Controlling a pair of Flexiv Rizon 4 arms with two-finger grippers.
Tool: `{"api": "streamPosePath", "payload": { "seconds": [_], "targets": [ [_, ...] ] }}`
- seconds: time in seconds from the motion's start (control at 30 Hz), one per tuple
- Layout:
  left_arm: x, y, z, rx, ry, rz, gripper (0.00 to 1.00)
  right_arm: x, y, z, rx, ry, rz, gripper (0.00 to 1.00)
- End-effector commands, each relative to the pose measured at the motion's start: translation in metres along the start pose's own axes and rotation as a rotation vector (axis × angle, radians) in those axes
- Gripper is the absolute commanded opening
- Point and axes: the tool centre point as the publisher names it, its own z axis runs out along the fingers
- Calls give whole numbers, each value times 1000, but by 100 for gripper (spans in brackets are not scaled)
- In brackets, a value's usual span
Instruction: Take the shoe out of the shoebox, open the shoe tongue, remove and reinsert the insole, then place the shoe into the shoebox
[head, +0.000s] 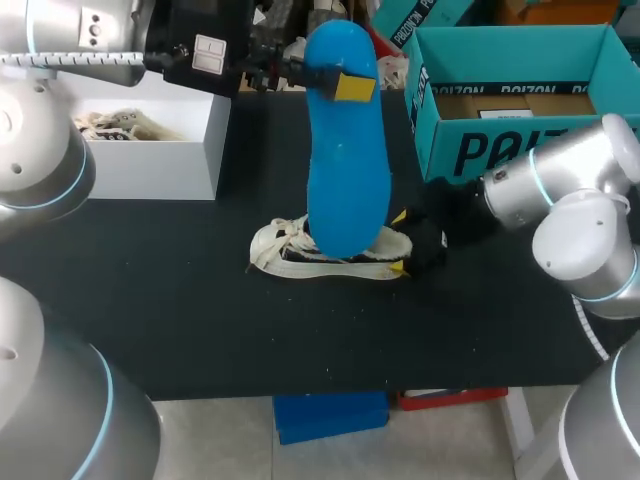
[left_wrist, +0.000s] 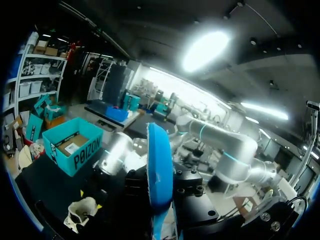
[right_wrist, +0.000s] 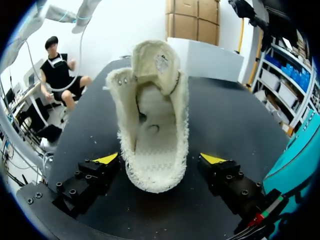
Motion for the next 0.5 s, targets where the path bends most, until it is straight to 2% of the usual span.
{"api": "streamPosePath", "payload": {
  "seconds": [0.03,0.5],
  "targets": [
    [0,0,1,-1,-4,-2,0,-4,13,-7,367,3,-13,100],
    [0,0,1,-1,-4,-2,0,-8,25,-9,738,38,-73,100]
  ]
}}
